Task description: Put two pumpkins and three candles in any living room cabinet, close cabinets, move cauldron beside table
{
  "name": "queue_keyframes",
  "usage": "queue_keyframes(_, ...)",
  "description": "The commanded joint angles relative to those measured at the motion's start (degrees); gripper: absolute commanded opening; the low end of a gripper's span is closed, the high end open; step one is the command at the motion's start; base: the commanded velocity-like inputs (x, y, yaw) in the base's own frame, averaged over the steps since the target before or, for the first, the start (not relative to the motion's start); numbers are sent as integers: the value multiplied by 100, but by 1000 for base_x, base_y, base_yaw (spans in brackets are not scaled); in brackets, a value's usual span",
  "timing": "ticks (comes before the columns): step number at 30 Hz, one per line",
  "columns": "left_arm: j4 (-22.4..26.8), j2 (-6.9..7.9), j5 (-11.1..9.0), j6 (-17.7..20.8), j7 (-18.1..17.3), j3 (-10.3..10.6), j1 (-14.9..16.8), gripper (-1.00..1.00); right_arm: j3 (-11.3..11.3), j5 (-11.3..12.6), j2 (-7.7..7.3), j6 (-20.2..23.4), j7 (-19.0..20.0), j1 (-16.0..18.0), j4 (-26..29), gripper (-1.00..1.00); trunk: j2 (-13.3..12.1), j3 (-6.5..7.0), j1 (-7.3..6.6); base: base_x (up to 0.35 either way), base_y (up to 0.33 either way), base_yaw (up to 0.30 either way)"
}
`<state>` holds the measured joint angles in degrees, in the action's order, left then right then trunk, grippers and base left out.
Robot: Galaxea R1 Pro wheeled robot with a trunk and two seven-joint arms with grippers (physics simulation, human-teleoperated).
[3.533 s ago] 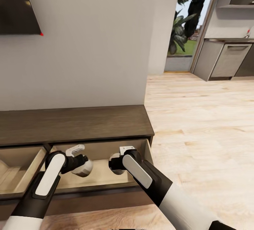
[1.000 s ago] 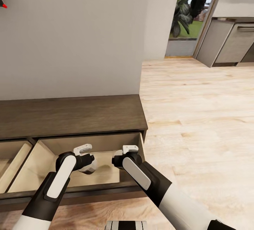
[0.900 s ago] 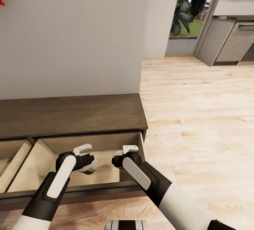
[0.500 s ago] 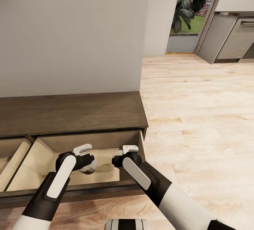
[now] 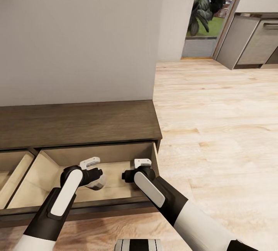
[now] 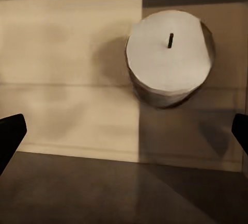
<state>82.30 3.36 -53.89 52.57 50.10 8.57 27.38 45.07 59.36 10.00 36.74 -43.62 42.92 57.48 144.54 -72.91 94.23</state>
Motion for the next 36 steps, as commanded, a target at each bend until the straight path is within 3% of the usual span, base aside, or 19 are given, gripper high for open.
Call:
queue_keyframes(1, 7, 6, -55, 6, 62, 9, 4, -100, 7, 41, 0, 9, -50, 6, 3, 100, 2, -5, -1, 0, 0, 0)
queue_keyframes(5, 13, 7, -52, 1, 62, -2, 4, -100, 6, 41, 0, 9, -50, 6, 0, 100, 2, -5, -1, 0, 0, 0)
queue_keyframes(6, 14, 7, -52, 0, 62, -3, 4, 100, 8, 41, 0, 9, -50, 6, 0, 100, 2, -5, -1, 0, 0, 0)
queue_keyframes(18, 23, 7, -78, 15, 46, -12, 4, 100, 9, 41, 0, 9, -50, 6, 0, 100, 2, -5, -1, 0, 0, 0)
queue_keyframes(36, 32, 6, -113, 39, 35, -12, 12, 100, 2, 41, 0, 9, -50, 6, 8, 100, -18, 328, -40, 0, 0, 0)
